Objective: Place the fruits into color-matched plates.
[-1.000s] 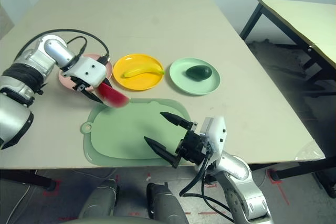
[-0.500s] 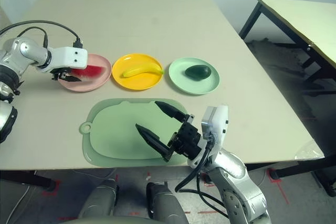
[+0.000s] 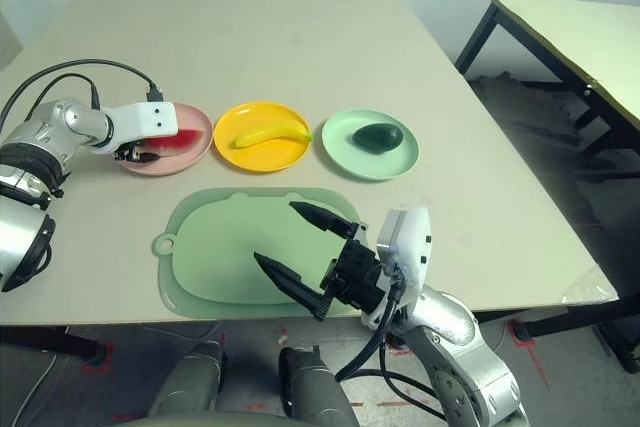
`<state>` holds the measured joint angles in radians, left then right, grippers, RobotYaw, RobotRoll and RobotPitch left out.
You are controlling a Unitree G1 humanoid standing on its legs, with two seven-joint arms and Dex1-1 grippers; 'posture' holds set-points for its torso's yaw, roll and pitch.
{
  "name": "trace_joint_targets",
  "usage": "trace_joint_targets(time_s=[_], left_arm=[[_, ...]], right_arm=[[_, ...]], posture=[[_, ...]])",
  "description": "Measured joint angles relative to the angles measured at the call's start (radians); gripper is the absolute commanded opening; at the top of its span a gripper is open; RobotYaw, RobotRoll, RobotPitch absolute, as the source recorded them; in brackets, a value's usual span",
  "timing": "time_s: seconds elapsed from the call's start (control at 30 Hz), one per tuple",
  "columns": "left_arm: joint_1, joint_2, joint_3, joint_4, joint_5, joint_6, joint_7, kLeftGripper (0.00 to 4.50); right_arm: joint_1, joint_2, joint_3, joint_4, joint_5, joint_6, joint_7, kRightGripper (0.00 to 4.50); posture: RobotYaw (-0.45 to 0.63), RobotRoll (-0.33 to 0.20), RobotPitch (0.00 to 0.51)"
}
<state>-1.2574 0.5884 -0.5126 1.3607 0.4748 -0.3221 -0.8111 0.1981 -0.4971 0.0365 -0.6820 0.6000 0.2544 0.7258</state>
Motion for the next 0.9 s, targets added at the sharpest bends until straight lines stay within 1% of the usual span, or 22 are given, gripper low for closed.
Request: trace_joint_targets(time_s=[0.13, 0.23, 0.33, 0.43, 0.5, 0.53, 0.6, 0.63, 0.67, 0.7, 0.77, 0.87, 0.9], left_arm=[[0.000, 0.006, 0.012, 0.000, 0.010, -0.012, -0.004, 4.49], [-0.002, 0.025, 0.038, 0.000, 0.007, -0.028, -0.018, 4.49], [-0.004, 0.048, 0.097, -0.002, -0.025, -0.029, -0.053, 4.49], [-0.003, 0.076, 0.166, -0.009, -0.077, -0.026, -0.107, 4.49], [0.002, 0.084, 0.232, -0.024, -0.134, -0.011, -0.161, 4.49], [0.010, 0.088, 0.281, -0.032, -0.180, 0.007, -0.194, 4.49], [0.036, 0.097, 0.388, -0.048, -0.284, 0.063, -0.244, 4.49], [0.056, 0.100, 0.457, -0.062, -0.349, 0.107, -0.266, 4.49], [0.071, 0.105, 0.501, -0.071, -0.395, 0.136, -0.277, 4.49], [0.105, 0.112, 0.554, -0.098, -0.448, 0.167, -0.284, 4.49], [0.205, 0.136, 0.647, -0.169, -0.538, 0.214, -0.287, 4.49], [0.367, 0.147, 0.739, -0.280, -0.635, 0.283, -0.265, 4.49], [0.437, 0.142, 0.767, -0.338, -0.662, 0.297, -0.244, 4.49]], right_arm=[[-0.008, 0.001, -0.001, 0.010, -0.012, -0.008, -0.003, 4.50], [-0.036, 0.002, -0.028, 0.046, -0.038, -0.014, -0.026, 4.50], [-0.084, -0.011, -0.086, 0.149, -0.117, -0.022, -0.091, 4.50], [-0.144, 0.001, -0.156, 0.243, -0.149, -0.029, -0.161, 4.50], [-0.194, 0.027, -0.227, 0.302, -0.151, -0.037, -0.222, 4.50], [-0.207, 0.038, -0.262, 0.324, -0.150, -0.047, -0.246, 4.50], [-0.208, 0.050, -0.311, 0.360, -0.150, -0.066, -0.269, 4.50], [-0.198, 0.056, -0.336, 0.382, -0.149, -0.080, -0.275, 4.50], [-0.186, 0.064, -0.354, 0.396, -0.148, -0.088, -0.278, 4.50], [-0.172, 0.074, -0.374, 0.410, -0.146, -0.102, -0.280, 4.50], [-0.123, 0.097, -0.418, 0.429, -0.145, -0.148, -0.283, 4.50], [-0.053, 0.110, -0.468, 0.500, -0.169, -0.238, -0.282, 4.50], [-0.040, 0.132, -0.491, 0.541, -0.173, -0.288, -0.283, 4.50]], posture=[[0.09, 0.000, 0.133], [0.09, 0.000, 0.135], [0.09, 0.000, 0.135], [0.11, 0.000, 0.133], [0.13, 0.000, 0.128], [0.13, 0.000, 0.128], [0.14, 0.000, 0.126], [0.14, 0.000, 0.125], [0.14, 0.000, 0.126], [0.15, 0.000, 0.127], [0.16, 0.000, 0.128], [0.19, 0.000, 0.125], [0.19, 0.000, 0.124]])
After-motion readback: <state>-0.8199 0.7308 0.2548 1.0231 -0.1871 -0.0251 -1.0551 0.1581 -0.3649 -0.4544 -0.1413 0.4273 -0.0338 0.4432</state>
